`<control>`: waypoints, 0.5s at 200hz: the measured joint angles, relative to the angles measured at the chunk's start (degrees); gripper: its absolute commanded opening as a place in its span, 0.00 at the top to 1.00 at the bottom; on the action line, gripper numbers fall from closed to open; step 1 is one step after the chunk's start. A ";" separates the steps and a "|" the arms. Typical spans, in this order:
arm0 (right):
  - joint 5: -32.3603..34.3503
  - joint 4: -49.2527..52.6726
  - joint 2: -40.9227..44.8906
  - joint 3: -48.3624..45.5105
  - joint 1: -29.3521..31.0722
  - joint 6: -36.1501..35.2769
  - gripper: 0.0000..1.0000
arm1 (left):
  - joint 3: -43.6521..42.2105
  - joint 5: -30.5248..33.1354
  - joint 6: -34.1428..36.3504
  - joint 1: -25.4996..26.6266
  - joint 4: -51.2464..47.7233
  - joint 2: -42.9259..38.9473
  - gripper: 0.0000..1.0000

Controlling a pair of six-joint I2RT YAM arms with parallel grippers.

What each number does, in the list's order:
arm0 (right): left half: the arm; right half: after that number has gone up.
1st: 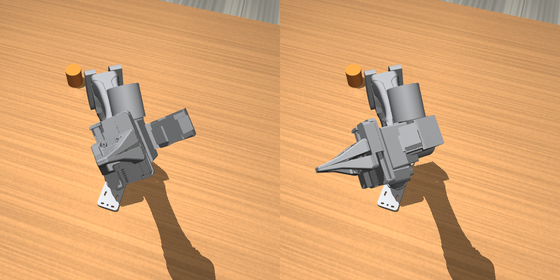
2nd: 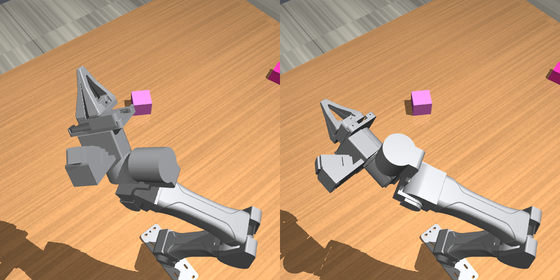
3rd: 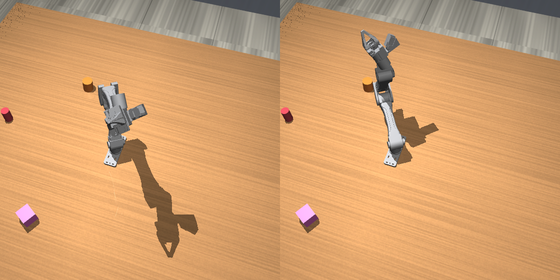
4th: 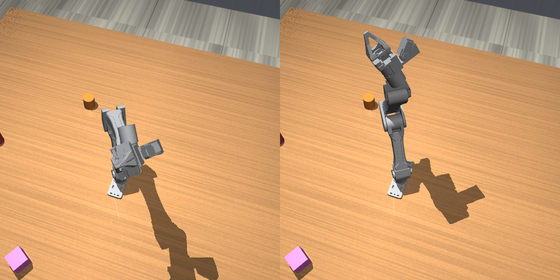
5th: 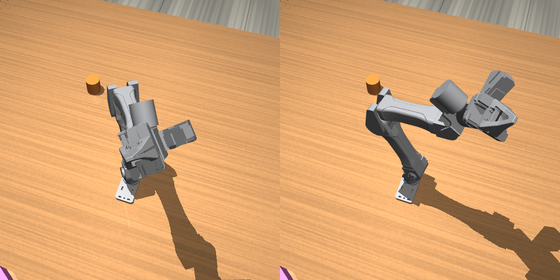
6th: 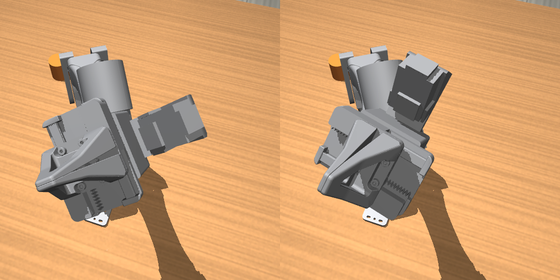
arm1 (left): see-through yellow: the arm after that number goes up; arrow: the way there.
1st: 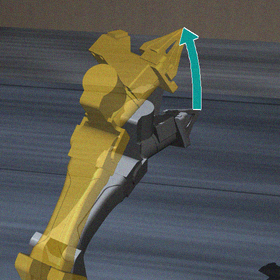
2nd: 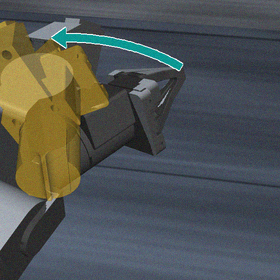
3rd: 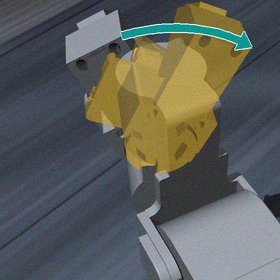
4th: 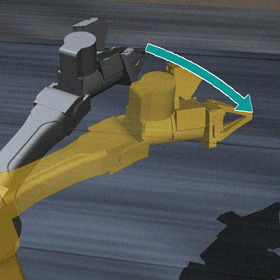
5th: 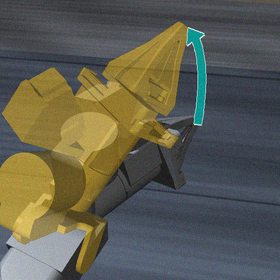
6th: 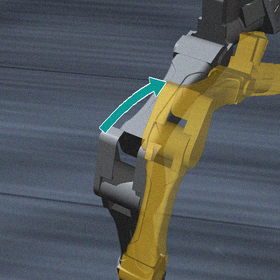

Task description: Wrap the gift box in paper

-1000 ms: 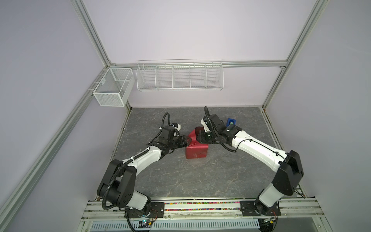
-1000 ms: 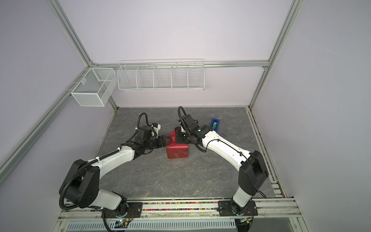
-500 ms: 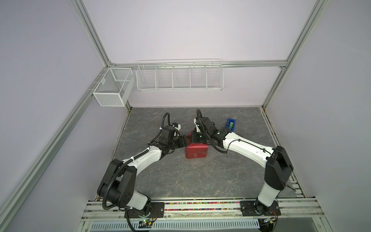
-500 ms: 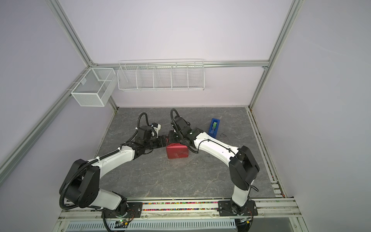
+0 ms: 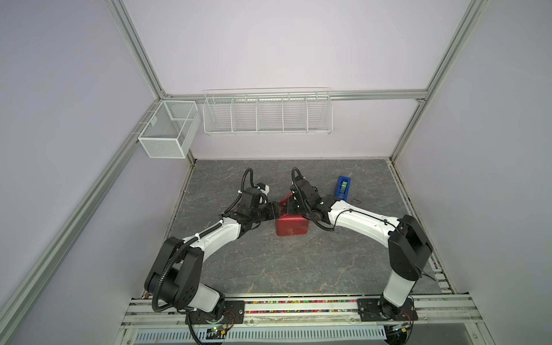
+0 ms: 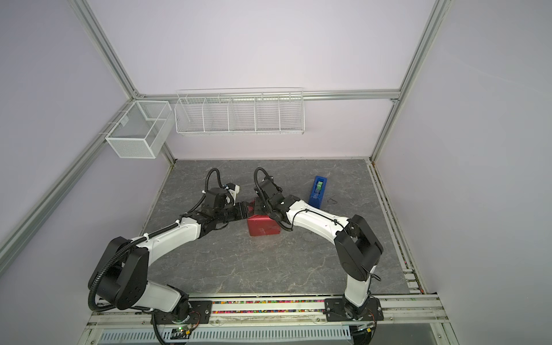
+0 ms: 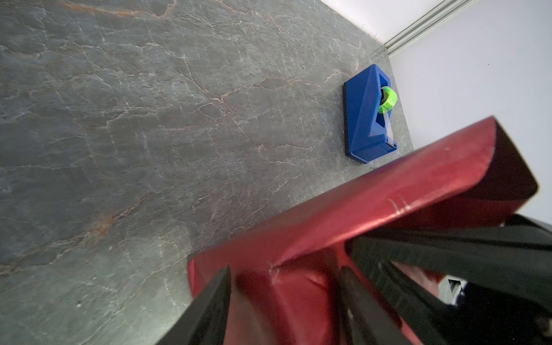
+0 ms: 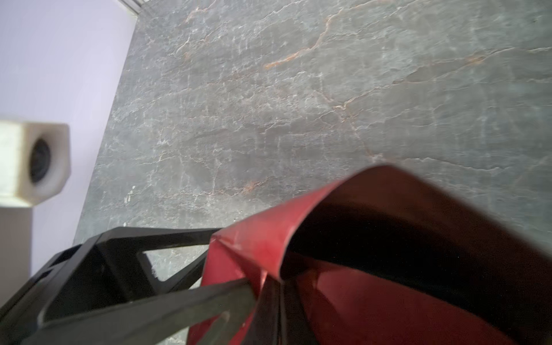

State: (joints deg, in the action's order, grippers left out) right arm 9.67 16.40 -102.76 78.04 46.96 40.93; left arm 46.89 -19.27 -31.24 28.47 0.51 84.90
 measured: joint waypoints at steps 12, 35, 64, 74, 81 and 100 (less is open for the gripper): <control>0.42 0.63 0.11 0.13 -0.26 -0.11 0.93 | 0.00 0.00 0.02 0.00 0.00 0.00 0.43; 0.87 2.47 0.57 0.44 -0.50 -0.44 0.92 | -0.02 0.00 0.02 0.00 -0.02 0.00 0.43; 0.50 6.97 2.23 0.70 -0.35 -1.09 0.92 | -0.02 0.09 0.02 0.00 0.02 -0.02 0.43; -0.07 8.70 2.73 1.31 -0.09 -1.40 0.91 | -0.02 0.13 0.02 0.00 0.00 -0.02 0.43; -0.46 9.29 3.08 1.64 0.17 -1.55 0.91 | -0.02 0.13 0.02 0.00 0.02 -0.02 0.43; -2.32 9.97 4.28 2.16 1.25 -1.95 0.91 | -0.02 0.15 0.02 0.00 0.02 -0.02 0.43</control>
State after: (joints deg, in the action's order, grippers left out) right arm 7.35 26.37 -98.48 80.20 48.21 38.98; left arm 46.87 -19.11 -31.22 28.47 0.54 84.88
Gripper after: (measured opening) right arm 0.086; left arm 0.573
